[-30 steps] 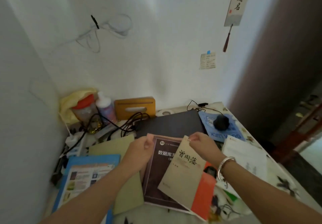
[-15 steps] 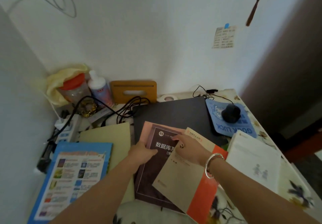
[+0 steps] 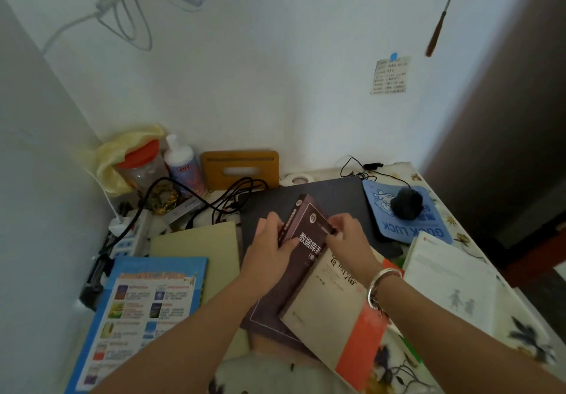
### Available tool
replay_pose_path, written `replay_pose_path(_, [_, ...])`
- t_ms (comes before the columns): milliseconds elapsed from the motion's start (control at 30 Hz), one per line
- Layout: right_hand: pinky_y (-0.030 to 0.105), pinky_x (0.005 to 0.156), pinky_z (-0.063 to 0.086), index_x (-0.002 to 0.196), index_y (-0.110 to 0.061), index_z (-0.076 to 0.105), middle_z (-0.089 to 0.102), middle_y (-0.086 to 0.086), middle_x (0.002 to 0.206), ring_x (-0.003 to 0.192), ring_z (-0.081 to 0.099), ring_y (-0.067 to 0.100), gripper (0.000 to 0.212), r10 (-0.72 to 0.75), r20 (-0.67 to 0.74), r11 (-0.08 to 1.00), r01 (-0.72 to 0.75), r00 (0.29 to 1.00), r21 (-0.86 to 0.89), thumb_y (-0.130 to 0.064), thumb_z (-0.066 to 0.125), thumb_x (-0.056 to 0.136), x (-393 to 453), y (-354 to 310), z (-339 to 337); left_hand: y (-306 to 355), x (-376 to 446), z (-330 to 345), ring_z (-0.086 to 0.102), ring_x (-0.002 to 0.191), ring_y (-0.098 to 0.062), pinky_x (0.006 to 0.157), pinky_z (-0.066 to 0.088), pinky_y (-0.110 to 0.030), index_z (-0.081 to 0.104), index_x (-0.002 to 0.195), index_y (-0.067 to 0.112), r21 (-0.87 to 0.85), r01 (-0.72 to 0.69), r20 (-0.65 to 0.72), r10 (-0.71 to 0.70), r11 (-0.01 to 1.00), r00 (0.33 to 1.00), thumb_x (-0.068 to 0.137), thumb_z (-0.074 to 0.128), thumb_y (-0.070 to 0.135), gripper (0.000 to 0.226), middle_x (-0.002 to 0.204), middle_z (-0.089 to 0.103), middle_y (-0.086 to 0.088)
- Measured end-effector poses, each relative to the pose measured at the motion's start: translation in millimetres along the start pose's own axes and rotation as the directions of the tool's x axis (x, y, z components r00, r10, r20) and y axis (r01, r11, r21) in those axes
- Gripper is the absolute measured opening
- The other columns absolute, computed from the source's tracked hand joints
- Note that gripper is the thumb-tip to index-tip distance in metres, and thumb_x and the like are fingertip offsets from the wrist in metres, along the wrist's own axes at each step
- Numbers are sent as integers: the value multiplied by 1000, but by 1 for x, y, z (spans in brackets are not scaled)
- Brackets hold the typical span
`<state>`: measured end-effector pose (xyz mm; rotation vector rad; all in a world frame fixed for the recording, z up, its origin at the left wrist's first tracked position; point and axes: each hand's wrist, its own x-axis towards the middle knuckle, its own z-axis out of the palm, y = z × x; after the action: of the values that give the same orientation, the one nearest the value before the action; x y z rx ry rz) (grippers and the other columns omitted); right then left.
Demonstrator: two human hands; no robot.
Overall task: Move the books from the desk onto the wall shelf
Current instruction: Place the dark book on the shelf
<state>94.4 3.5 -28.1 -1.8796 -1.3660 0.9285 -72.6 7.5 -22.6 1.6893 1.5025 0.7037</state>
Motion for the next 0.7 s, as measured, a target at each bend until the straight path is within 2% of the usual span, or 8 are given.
replay_pose_path(100, [35, 77, 56, 113, -15, 48, 49, 9, 116, 92, 60, 19, 35, 51, -70, 992, -42, 996, 122, -18, 63, 82, -5, -17, -2, 23, -4, -28, 58, 72, -13, 61, 43, -30, 33, 92, 22, 79, -104, -49, 108, 991, 993, 91, 58, 31, 26, 85, 57, 10])
replay_pose_path(233, [41, 91, 53, 129, -9, 39, 53, 22, 122, 102, 58, 17, 54, 145, 69, 922, -160, 987, 352, -20, 66, 83, -15, -51, -3, 50, -14, -73, 62, 72, -6, 61, 49, -31, 34, 90, 24, 101, -268, -134, 280, 958, 951, 90, 60, 31, 27, 81, 61, 15])
replay_pose_path(300, [29, 74, 53, 135, -9, 30, 48, 16, 133, 106, 56, 18, 60, 147, 122, 867, -187, 982, 462, -15, 65, 86, -22, -76, -3, 65, -21, -96, 63, 72, -3, 61, 49, -22, 34, 90, 26, 103, -335, -170, 349, 936, 922, 89, 61, 29, 27, 80, 62, 17])
replay_pose_path(367, [19, 57, 41, 138, -3, 24, 48, 14, 134, 95, 55, 15, 59, 132, 117, 827, -175, 984, 535, -6, 58, 89, -31, -105, -5, 81, -29, -120, 67, 77, -13, 68, 55, -35, 35, 90, 27, 91, -407, -208, 417, 909, 885, 88, 62, 30, 28, 84, 66, 10])
replay_pose_path(433, [20, 54, 37, 136, -2, 26, 51, 15, 129, 86, 54, 12, 53, 82, 68, 816, -107, 994, 569, -5, 54, 90, -39, -133, -8, 99, -40, -144, 67, 78, -21, 71, 54, -45, 35, 90, 27, 113, -466, -261, 478, 878, 839, 87, 63, 31, 28, 85, 68, 6])
replay_pose_path(533, [27, 70, 42, 136, -8, 27, 53, 13, 129, 106, 56, 22, 56, -40, -43, 807, 58, 998, 588, -12, 55, 88, -56, -179, -19, 130, -61, -185, 66, 77, -22, 72, 53, -47, 34, 88, 28, 153, -551, -336, 567, 820, 752, 87, 62, 33, 29, 87, 68, 6])
replay_pose_path(567, [28, 75, 42, 137, -10, 26, 54, 10, 127, 107, 57, 21, 57, -91, -87, 800, 125, 992, 586, -14, 55, 89, -64, -196, -24, 141, -69, -200, 67, 78, -21, 72, 54, -48, 35, 88, 30, 146, -581, -359, 590, 801, 723, 86, 62, 35, 28, 88, 69, 6])
replay_pose_path(700, [12, 60, 44, 138, -13, 25, 55, -8, 97, 85, 54, 1, 51, -343, -254, 698, 426, 905, 575, -7, 50, 93, -106, -270, -47, 190, -100, -262, 70, 77, -19, 71, 57, -50, 40, 91, 29, 78, -662, -478, 610, 746, 631, 86, 63, 34, 25, 89, 71, 4])
